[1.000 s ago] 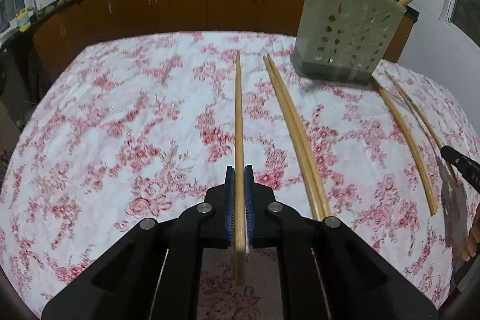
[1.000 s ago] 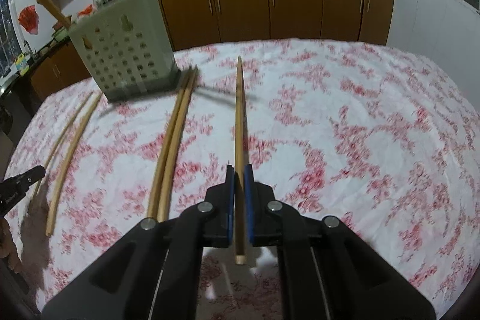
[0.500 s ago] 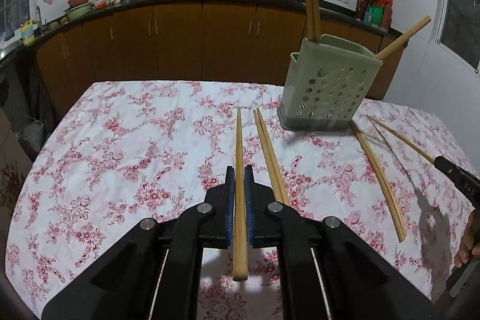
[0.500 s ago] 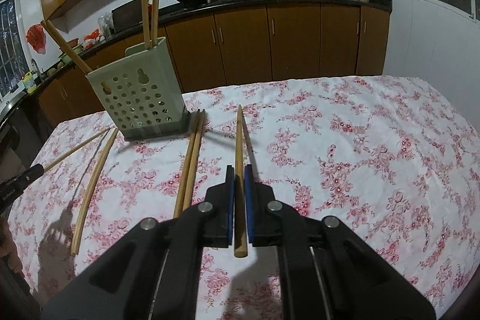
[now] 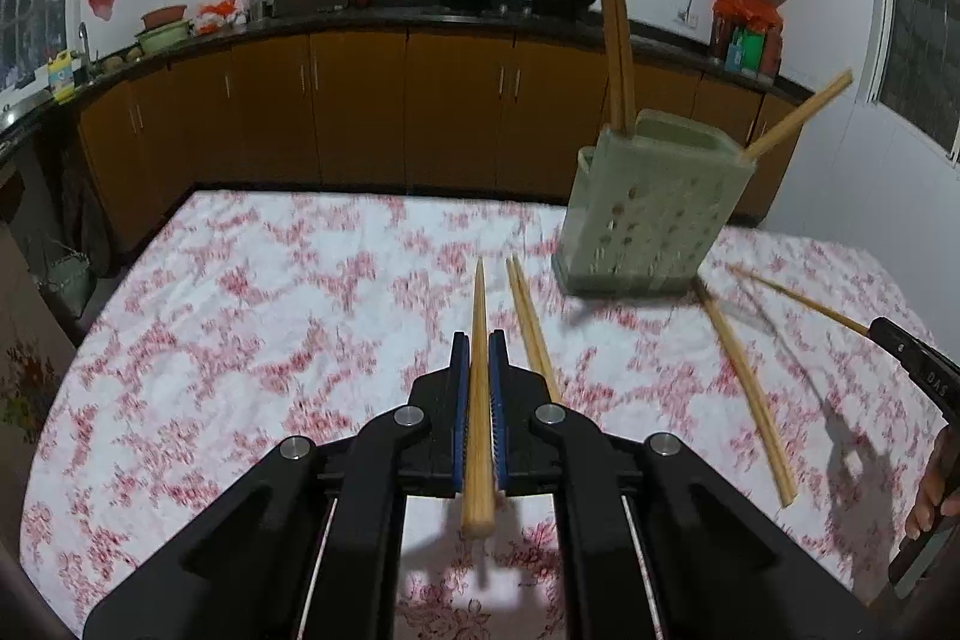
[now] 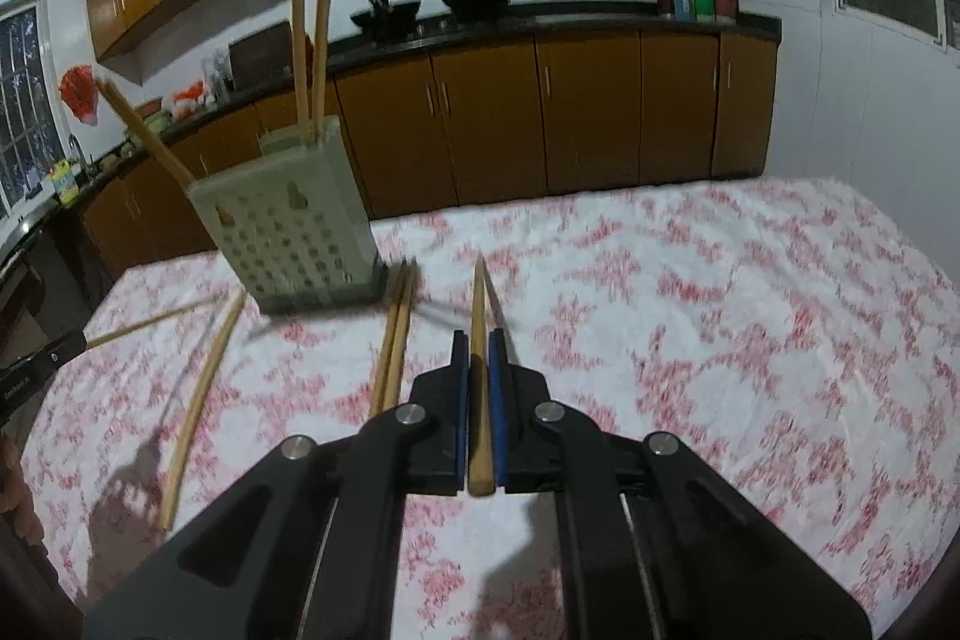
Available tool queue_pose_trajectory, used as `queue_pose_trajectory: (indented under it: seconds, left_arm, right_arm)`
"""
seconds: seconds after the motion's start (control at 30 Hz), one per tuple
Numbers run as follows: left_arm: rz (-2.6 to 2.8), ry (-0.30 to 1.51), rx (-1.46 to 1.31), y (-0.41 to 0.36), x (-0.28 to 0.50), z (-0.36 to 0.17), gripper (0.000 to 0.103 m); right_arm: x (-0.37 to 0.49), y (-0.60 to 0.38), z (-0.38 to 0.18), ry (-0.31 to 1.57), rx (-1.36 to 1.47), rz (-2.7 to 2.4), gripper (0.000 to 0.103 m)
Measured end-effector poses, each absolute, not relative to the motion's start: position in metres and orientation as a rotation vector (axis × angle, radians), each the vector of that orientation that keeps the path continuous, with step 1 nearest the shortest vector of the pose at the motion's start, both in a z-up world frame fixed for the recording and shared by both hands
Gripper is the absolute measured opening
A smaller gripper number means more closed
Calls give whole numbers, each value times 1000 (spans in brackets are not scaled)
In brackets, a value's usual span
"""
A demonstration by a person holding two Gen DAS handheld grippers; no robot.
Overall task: Organize utensils
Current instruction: 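Lift both held chopsticks upright and carry them over the green holder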
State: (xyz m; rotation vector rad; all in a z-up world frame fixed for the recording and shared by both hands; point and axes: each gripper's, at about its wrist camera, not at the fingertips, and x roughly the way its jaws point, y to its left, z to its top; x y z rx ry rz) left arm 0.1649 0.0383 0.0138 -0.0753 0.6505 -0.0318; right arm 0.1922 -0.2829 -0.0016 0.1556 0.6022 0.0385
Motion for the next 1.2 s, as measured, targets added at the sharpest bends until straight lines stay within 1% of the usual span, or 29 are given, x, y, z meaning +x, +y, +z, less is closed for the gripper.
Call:
queue_pose_trajectory:
  seconds: [0.3, 0.87, 1.03, 1.2]
  left_arm:
    - [-27, 552, -92, 45, 164, 51, 7]
    - [-56, 443, -89, 41, 166, 95, 7]
    - [-98, 363, -99, 29, 167, 124, 7]
    - [-138, 241, -127, 14, 168, 160, 7]
  right_arm:
    - [184, -289, 42, 463, 170, 40, 8]
    - [180, -286, 109, 321, 197, 104, 8]
    - [177, -278, 146, 234, 234, 173, 8]
    - [178, -265, 185, 114, 253, 215, 8]
